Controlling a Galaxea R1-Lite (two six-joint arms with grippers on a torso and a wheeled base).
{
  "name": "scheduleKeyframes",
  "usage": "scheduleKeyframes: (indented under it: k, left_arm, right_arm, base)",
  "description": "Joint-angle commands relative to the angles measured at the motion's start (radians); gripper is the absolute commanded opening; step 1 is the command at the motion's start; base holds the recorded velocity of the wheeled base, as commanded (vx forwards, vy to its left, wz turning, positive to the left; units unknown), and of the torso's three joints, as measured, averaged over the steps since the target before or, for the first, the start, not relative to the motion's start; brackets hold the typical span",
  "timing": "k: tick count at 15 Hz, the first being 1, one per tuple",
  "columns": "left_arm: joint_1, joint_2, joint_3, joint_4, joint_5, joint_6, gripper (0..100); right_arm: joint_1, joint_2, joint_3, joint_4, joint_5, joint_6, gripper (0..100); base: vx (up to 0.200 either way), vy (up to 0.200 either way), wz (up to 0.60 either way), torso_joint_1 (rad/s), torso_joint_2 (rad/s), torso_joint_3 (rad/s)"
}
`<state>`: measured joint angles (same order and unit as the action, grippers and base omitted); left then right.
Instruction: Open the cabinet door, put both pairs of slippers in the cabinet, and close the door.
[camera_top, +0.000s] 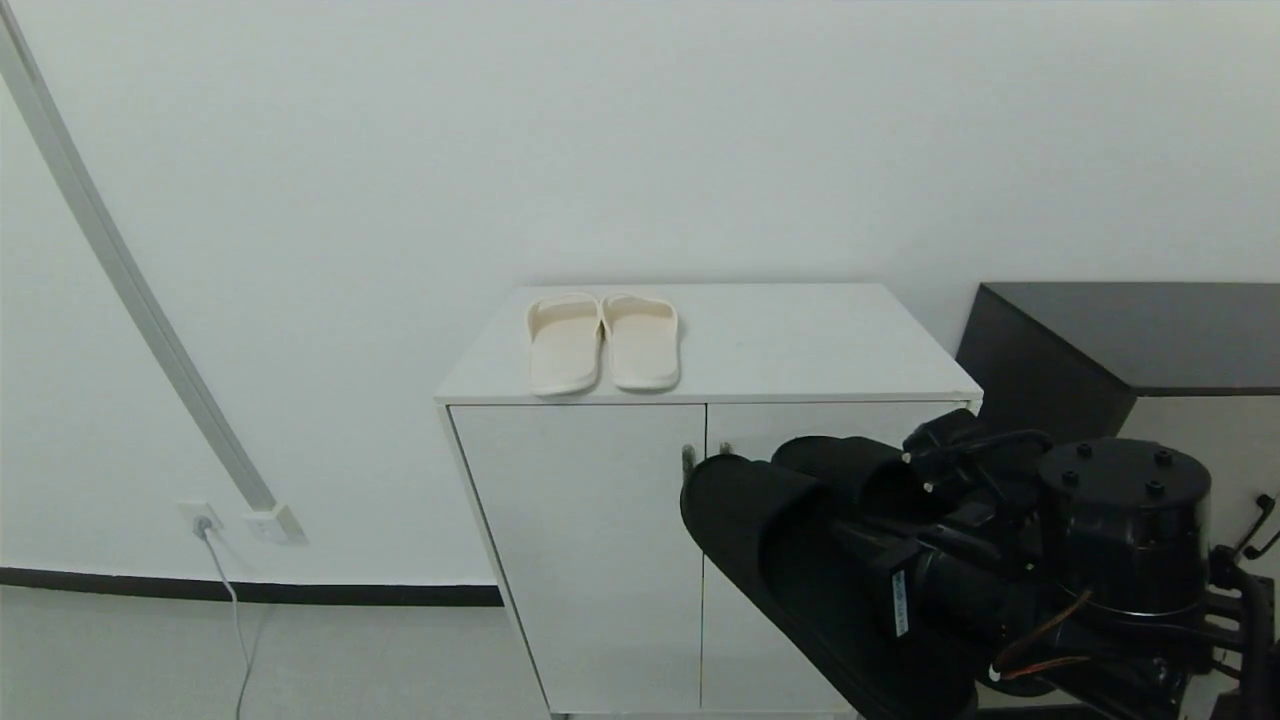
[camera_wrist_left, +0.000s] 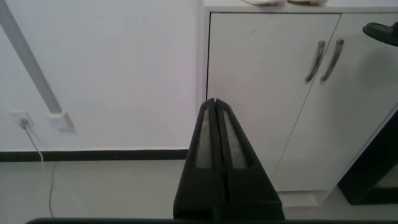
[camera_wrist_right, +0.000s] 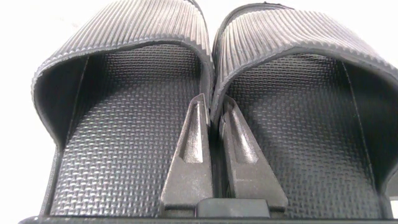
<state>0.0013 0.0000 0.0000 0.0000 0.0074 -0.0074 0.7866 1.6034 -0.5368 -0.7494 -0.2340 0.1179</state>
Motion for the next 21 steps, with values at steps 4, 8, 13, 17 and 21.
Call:
scheduleKeyframes:
  k: [4,8,13,17,21]
  left_arm:
    - [0.0,0.0,0.0,0.0,0.0,0.0,0]
    - [0.0,0.0,0.0,0.0,-0.001,0.0,0]
    - [0.0,0.002,0.0,0.0,-0.001,0.0,100]
    - [0.0,0.002,0.0,0.0,-0.001,0.0,100]
    - [0.0,0.0,0.0,0.0,-0.001,0.001,100]
  right_arm:
    - [0.005,-0.003,0.008,-0.001,-0.001,0.0,0]
    - [0.005,-0.002,0.015,-0.001,0.001,0.0,0]
    - [0.01,-0.007,0.014,-0.001,0.001,0.0,0]
    - [0.011,-0.007,0.015,-0.002,0.004,0.0,0]
    - [0.011,-0.007,0.017,-0.002,0.002,0.0,0]
  base:
    - [0.0,0.0,0.0,-0.208,0.53,0.316]
    - [0.0,0.0,0.0,-0.183,0.51,0.326]
    - [0.0,0.0,0.0,-0.15,0.47,0.332]
    - [0.0,0.0,0.0,-0.112,0.46,0.351]
    - [0.0,0.0,0.0,-0.054,0.44,0.382]
